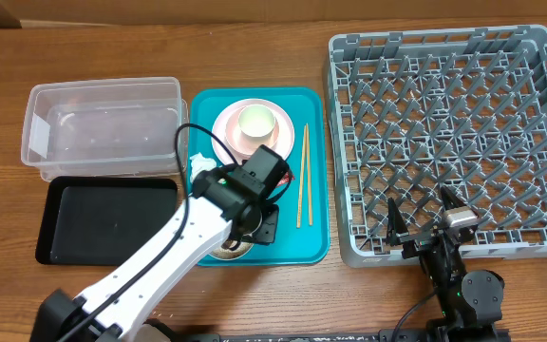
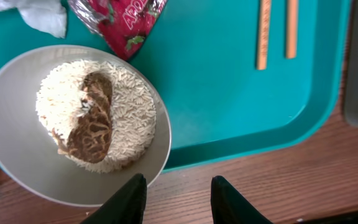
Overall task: Sort waste into correct bins and load items into the dishwasher
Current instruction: 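Move the left gripper over the metal rice bowl and lower, then grasp the rim of the metal rice bowl with the left gripper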
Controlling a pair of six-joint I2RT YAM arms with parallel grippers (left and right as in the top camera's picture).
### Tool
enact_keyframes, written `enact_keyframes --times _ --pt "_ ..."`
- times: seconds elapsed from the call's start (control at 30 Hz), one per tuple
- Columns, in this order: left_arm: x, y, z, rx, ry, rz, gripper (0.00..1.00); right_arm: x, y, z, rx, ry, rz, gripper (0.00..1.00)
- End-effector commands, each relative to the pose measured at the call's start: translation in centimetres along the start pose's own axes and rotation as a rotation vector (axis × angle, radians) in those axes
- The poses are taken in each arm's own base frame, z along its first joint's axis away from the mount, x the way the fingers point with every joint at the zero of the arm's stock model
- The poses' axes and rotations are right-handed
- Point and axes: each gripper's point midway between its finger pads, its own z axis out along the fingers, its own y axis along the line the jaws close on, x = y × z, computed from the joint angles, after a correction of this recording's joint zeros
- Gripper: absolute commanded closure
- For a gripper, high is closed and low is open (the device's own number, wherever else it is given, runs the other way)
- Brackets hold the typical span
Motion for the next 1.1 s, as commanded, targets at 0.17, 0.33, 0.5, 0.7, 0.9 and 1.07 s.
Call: enact_keyframes --times 0.17,0.33,0.5,0.7,0.9,1.07 --pt "0.2 0.4 3.0 -0.064 0.072 -0.011 0.63 0.1 0.1 0.0 -0.003 -0.007 0.002 0.00" --pt "0.2 0.5 3.9 -0.080 0.091 -0.011 0.63 0.1 0.1 0.0 -0.003 -0.007 0.002 0.00" --pt "0.1 1.1 4.4 -0.116 0.094 -0.010 0.63 0.1 0.1 0.0 -0.003 -0.007 0.002 0.00" --pt "0.4 1.2 4.6 -0.119 0.101 -0.011 0.63 0.1 0.1 0.0 -0.003 -0.007 0.002 0.00" --pt "1.1 1.6 5.2 -0.132 0.115 -0.058 0.63 0.1 0.1 0.0 -0.003 -0.007 0.002 0.00" --pt "0.9 1.2 6.0 -0.105 0.094 -0.059 0.64 0.1 0.1 0.0 -0.003 -0.007 0.002 0.00"
